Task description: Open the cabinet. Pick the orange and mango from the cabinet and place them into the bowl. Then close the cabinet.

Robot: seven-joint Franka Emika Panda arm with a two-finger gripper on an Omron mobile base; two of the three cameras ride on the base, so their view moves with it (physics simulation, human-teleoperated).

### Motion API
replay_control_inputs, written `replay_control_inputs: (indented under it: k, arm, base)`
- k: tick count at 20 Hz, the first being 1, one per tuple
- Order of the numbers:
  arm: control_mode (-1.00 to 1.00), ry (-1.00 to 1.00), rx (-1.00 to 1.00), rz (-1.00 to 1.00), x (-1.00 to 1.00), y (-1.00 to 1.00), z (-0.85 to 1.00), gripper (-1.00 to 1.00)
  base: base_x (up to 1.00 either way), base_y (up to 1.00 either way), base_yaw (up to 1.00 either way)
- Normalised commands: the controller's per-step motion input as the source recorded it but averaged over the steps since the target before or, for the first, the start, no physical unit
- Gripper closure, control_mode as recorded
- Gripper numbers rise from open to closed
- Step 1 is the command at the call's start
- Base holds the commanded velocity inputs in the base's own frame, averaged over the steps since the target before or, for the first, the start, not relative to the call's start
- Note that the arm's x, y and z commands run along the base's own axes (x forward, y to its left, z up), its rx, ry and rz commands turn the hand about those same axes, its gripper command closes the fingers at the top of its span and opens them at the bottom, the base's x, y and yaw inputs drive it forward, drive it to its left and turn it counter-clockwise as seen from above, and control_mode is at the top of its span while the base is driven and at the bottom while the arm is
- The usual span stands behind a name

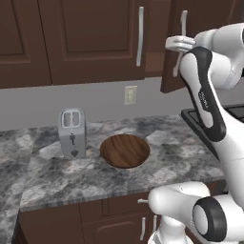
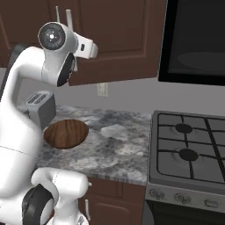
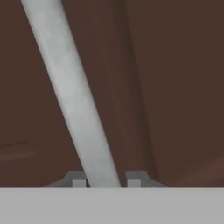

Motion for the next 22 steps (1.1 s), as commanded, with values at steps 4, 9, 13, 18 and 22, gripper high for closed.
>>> replay_control_inputs:
  k: [4,9,13,18,22]
  arm:
    - [-1.0,0.0,0.0,0.02,-0.71,-0.34,0.0,1.0]
    - [-1.0,0.0,0.0,0.03,-0.64,-0.38,0.0,1.0]
    - [-1.0,0.0,0.0,0.05,-0.64,-0.42,0.0,1.0]
    - [-1.0,0.0,0.0,0.06,-0.61,-0.45,0.0,1.0]
    - [-1.0,0.0,0.0,0.07,-0.58,-0.43,0.0,1.0]
  base:
    - [0.0,0.0,0.0]
    - [0.0,0.0,0.0]
    - [0.0,0.0,0.0]
    - [0.0,0.0,0.0]
    - [0.0,0.0,0.0]
